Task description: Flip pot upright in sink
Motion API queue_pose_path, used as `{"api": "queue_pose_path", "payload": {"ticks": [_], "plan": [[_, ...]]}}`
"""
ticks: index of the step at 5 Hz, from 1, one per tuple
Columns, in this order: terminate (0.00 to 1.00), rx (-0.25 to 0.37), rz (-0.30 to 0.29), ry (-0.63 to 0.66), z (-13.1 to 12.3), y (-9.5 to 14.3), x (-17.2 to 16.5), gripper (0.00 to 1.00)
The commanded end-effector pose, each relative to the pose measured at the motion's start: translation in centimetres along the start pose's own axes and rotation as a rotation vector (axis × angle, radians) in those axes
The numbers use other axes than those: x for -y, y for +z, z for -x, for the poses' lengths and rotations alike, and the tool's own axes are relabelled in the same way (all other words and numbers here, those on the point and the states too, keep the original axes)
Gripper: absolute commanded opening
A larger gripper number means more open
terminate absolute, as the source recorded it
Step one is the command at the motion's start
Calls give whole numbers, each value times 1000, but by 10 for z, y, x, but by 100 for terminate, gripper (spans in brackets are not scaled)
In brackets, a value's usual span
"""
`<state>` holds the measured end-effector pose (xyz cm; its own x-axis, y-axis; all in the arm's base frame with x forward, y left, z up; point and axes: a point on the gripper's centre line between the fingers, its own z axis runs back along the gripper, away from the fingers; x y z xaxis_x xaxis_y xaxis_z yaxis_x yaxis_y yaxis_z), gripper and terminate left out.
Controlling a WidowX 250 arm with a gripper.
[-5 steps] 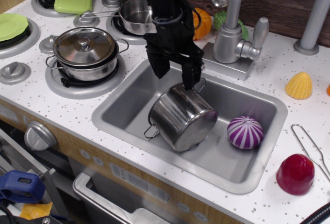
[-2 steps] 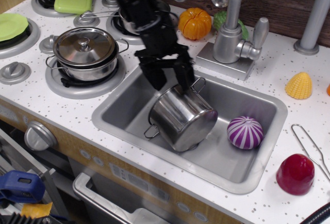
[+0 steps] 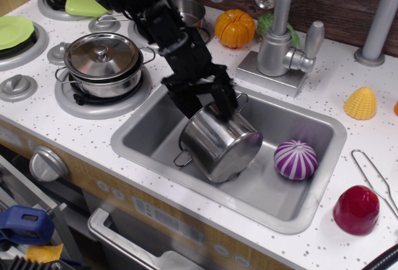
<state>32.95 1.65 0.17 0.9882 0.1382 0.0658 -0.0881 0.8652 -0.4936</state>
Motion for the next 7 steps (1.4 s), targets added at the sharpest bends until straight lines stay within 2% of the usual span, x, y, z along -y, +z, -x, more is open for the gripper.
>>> {"api": "queue_pose_path", "payload": {"ticks": [1,2,3,4,5,7], "plan": [[0,52,32,17,0,7,15,100],[0,56,29,52,5,3,22,0],[0,62,28,52,6,0,24,0],[0,61,-4,36,5,1,25,0],[0,100,-236,-38,7,1,37,0],[0,162,-503,-98,11,-8,45,0]]}}
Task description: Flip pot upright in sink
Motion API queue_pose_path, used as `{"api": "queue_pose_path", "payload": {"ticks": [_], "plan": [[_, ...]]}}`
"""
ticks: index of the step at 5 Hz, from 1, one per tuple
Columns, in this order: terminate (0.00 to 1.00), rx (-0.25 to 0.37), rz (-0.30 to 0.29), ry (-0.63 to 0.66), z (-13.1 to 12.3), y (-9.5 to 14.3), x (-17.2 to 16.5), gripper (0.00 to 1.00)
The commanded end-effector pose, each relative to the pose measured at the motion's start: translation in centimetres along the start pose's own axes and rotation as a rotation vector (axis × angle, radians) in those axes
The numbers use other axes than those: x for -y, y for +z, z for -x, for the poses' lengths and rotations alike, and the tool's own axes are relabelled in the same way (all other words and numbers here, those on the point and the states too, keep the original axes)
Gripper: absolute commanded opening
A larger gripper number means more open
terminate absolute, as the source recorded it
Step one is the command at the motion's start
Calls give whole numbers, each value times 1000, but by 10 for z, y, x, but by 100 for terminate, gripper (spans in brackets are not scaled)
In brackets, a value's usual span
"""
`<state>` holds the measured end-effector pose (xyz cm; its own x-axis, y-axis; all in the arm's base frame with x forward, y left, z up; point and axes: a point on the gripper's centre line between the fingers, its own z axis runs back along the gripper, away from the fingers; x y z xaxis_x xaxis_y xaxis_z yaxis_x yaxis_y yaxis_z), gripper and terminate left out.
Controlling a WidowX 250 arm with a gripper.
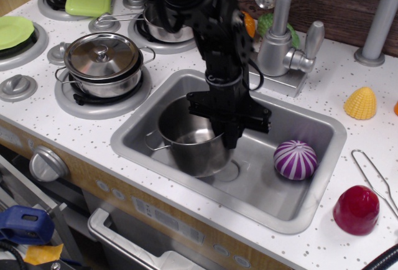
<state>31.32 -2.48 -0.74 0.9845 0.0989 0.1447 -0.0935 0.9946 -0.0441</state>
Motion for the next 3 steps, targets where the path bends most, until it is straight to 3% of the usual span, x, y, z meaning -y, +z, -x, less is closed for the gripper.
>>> {"api": "queue_pose_path", "payload": {"ticks": [1,2,3], "plan": [[0,141,-88,-34,-11,16,7,0],[0,159,-124,-57,-10,11,5,100],[100,165,-157,-106,-10,4,0,100]]}}
